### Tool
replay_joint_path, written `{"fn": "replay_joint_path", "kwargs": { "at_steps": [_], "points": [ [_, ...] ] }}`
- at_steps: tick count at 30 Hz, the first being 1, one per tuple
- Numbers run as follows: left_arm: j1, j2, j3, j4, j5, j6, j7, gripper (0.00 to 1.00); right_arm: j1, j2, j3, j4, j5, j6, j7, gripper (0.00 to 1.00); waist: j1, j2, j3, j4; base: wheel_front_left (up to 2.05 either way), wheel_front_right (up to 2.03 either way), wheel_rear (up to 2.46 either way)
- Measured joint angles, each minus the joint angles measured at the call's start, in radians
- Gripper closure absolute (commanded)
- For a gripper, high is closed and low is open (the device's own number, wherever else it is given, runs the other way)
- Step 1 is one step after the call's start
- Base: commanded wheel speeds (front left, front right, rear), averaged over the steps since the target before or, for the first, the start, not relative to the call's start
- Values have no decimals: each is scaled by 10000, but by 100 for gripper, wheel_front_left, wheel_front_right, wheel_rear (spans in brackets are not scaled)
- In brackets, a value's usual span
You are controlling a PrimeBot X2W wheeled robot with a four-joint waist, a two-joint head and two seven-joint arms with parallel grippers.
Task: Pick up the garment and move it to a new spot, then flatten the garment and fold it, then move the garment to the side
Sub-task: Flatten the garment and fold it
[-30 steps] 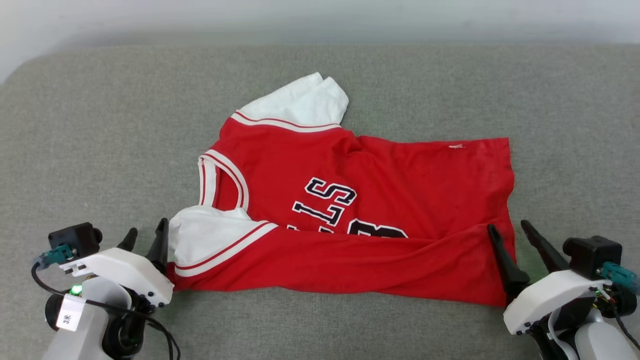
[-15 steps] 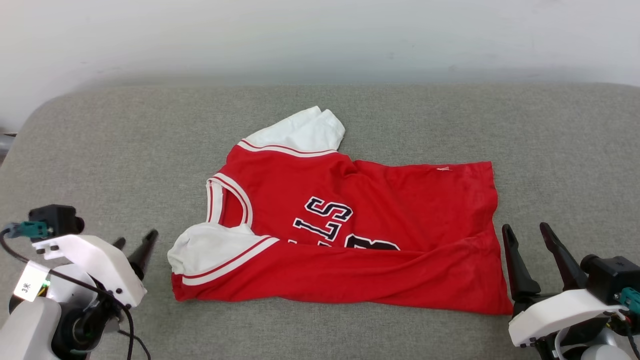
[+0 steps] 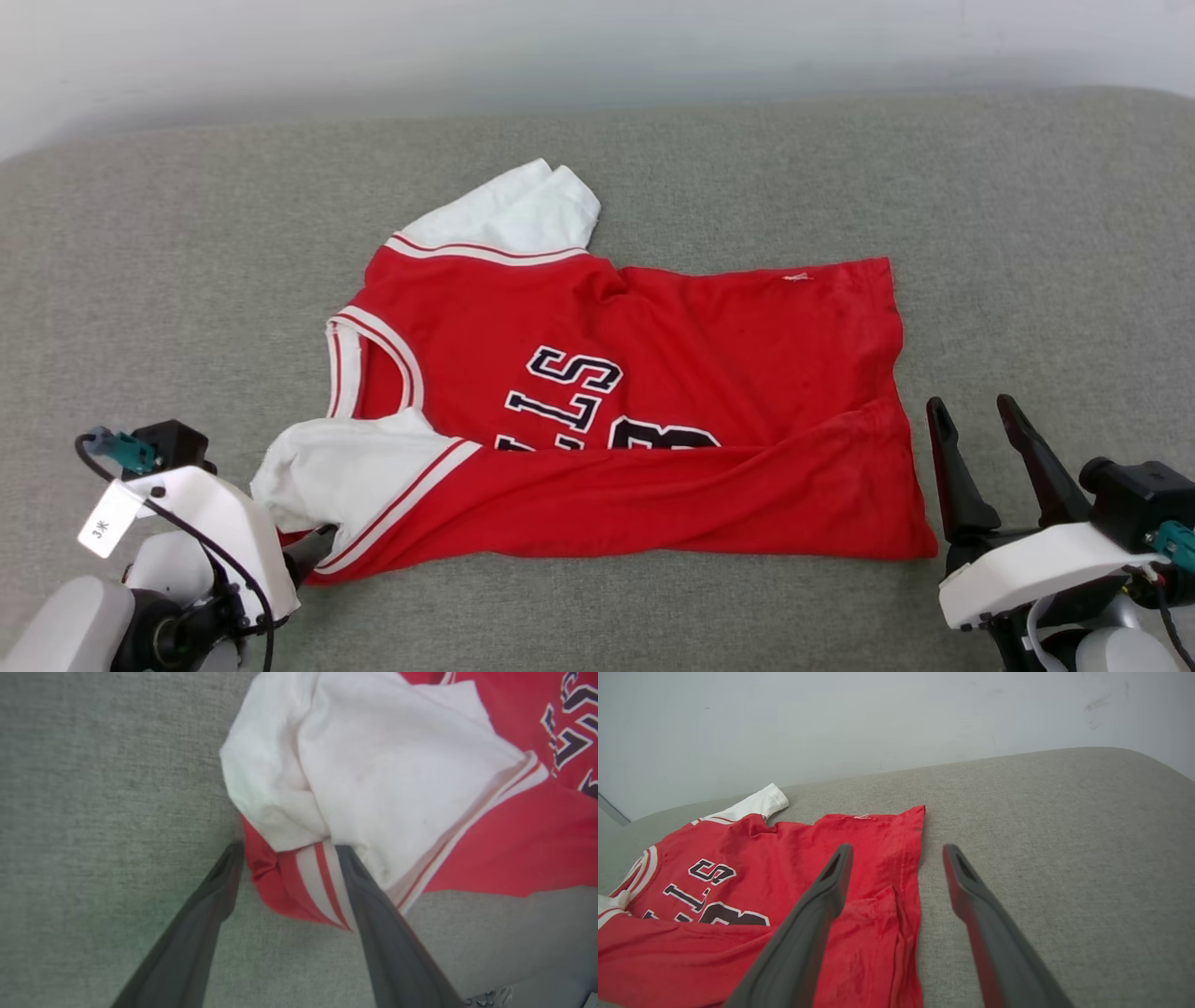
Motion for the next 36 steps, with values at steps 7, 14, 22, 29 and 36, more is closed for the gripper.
{"fn": "replay_joint_path", "kwargs": {
  "at_steps": [7,14,22,29,36],
  "points": [
    [-90,-151,-211,499,-75,-109,174,62,-183,21,-138,198,336,0,29,0,0,0,399,-268,0,0,0],
    [-90,-451,-240,738,-107,-353,-242,100,-219,-522,-291,374,932,0,1024,0,0,0,235,-219,0,0,0],
    [144,-472,-151,343,73,-441,-938,100,-25,-1463,29,495,1760,0,4165,0,0,0,-209,38,0,0,0],
    [159,-280,-117,-826,550,-245,-1337,100,-111,-1825,577,278,2222,0,6161,0,1,0,-165,347,0,0,0],
    [105,-343,-259,-1484,805,-140,-1513,100,-469,-1925,1172,972,2397,-2,6911,0,1,0,188,553,0,0,0]
  ]
}}
